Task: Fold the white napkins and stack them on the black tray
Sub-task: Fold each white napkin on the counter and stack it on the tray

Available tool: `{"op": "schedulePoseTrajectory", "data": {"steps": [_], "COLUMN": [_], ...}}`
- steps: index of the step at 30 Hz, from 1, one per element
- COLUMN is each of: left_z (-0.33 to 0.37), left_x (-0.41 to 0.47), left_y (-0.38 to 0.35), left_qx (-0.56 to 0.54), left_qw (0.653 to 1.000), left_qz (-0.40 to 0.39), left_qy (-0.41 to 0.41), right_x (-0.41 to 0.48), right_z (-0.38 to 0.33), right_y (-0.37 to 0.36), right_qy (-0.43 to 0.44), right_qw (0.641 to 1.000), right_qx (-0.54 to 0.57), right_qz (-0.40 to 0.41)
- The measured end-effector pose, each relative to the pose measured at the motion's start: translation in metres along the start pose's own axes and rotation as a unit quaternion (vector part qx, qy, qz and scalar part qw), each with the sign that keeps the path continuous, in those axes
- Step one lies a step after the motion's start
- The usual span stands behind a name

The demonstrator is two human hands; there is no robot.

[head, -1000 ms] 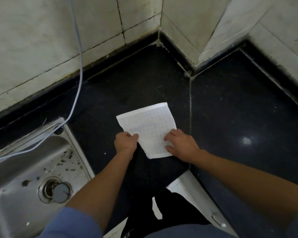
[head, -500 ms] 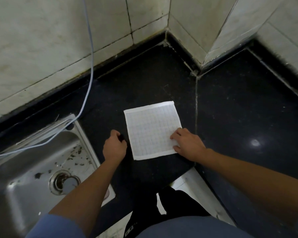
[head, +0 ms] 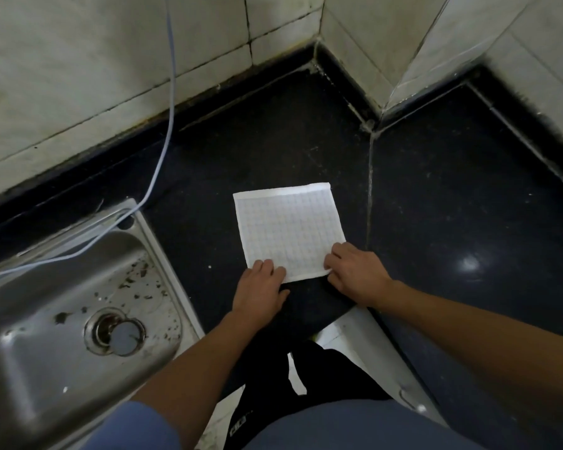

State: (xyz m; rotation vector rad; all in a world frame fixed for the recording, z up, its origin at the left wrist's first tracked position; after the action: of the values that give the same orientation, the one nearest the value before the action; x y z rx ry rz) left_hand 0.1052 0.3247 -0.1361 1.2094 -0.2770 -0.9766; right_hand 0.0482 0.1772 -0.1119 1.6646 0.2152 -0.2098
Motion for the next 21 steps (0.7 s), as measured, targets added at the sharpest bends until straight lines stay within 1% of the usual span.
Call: {"op": "schedulePoseTrajectory", "data": {"steps": [2,4,6,9,11,13,15,16,17,18,21], "left_z": [0.003,0.002,0.002,0.004,0.0,-0.01,-0.021,-0.025,-0.029,-0.033,-0.053], "left_x": [-0.001,-0.006,-0.015,-0.034,-0.045,-0.051,-0.052,-0.052,-0.049,-0.043,-0.015], "left_y": [0.004,0.003,0.001,-0.001,-0.004,-0.007,-0.002,0.003,0.01,0.021,0.056], "left_qx": [0.019,0.044,0.054,0.038,0.023,-0.027,-0.11,-0.165,-0.212,-0.247,-0.302], "left_qw": [0.999,0.997,0.995,0.991,0.991,0.994,0.991,0.983,0.974,0.965,0.946], "left_qz": [0.017,0.01,0.003,-0.014,-0.04,-0.056,-0.064,-0.076,-0.077,-0.069,0.006], "left_qy": [-0.035,-0.058,-0.081,-0.125,-0.123,-0.091,-0.032,-0.001,0.027,0.049,0.115], "right_x": [-0.007,-0.016,-0.023,-0.032,-0.036,-0.038,-0.039,-0.038,-0.036,-0.031,-0.013], "right_z": [-0.002,-0.006,-0.006,-0.006,-0.004,0.002,0.011,0.016,0.023,0.031,0.06], "right_y": [-0.001,-0.009,-0.015,-0.02,-0.024,-0.03,-0.032,-0.029,-0.025,-0.018,0.005], "right_qy": [0.026,0.041,0.035,0.031,0.024,0.001,-0.03,-0.048,-0.063,-0.081,-0.155], "right_qw": [0.999,0.998,0.999,0.999,0.999,0.992,0.979,0.972,0.968,0.965,0.95], "right_qx": [-0.019,-0.04,-0.041,-0.015,0.013,0.028,0.072,0.101,0.126,0.153,0.246], "right_qz": [0.019,0.005,-0.01,-0.016,-0.045,-0.121,-0.188,-0.205,-0.209,-0.197,-0.116]}}
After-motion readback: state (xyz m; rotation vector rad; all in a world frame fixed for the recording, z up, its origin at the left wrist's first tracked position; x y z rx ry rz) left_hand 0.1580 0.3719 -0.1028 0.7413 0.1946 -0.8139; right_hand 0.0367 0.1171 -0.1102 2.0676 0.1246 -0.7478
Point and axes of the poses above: each hand's wrist, its own x-axis towards the middle knuckle, its own y-axis out of the back of the hand, z = x × y, the point moved 8 cm from there along x, towards the middle knuckle, and after that the axes turned 7 degrees about -x, right-handed, at the moved point
